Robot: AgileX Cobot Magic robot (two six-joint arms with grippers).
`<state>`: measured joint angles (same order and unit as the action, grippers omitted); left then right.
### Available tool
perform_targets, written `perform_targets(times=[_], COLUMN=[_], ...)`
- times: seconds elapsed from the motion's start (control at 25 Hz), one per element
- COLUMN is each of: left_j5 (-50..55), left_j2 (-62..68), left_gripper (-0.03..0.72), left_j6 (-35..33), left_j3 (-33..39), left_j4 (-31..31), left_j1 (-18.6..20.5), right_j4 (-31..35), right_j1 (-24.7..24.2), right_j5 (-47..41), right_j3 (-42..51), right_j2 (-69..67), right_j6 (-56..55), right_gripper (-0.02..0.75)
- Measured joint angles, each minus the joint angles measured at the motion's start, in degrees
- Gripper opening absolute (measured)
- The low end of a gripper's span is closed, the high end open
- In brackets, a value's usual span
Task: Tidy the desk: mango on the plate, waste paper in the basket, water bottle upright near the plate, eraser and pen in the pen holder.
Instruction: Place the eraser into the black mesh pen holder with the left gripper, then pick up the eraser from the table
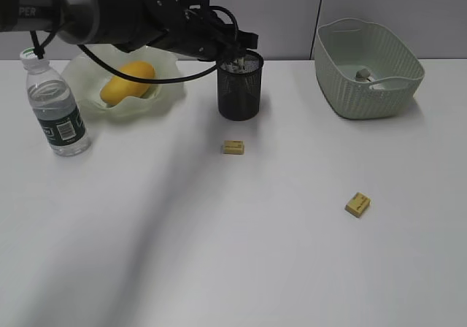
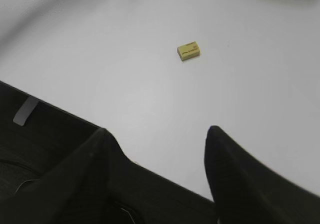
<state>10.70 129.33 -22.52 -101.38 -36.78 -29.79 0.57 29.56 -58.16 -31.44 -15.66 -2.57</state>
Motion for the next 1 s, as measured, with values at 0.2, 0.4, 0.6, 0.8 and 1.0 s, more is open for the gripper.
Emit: perform_targets(times=[0.2, 0.4, 0.6, 0.8, 1.0], left_j5=[1.55, 1.94, 3.86, 14.08, 29.78], left_j2=[0.00, -0.42, -3.64, -9.63, -14.36], left_gripper=[0.299, 0.378, 0.386, 0.387, 0.387], left_j6=[0.00, 0.00, 0.00, 0.00, 0.00], left_j3=[-0.24, -0.26, -0.26, -0.38, -0.38], left_j4=[-0.22, -0.28, 1.49, 6.66, 12.95], left_j1=[0.00, 0.00, 0.00, 0.00, 0.00], right_j4=[0.00, 0.00, 0.00, 0.00, 0.00], right_j1=[0.00, 0.00, 0.00, 0.00, 0.00], right_j5=[0.00, 0.00, 0.00, 0.00, 0.00], right_j3=[0.00, 0.00, 0.02, 0.02, 0.02], right_j2=[0.00, 0.00, 0.00, 0.00, 0.00], right_j6=[0.00, 0.00, 0.00, -0.05, -0.05], right_gripper=[0.474, 0.474, 0.474, 0.474, 0.474])
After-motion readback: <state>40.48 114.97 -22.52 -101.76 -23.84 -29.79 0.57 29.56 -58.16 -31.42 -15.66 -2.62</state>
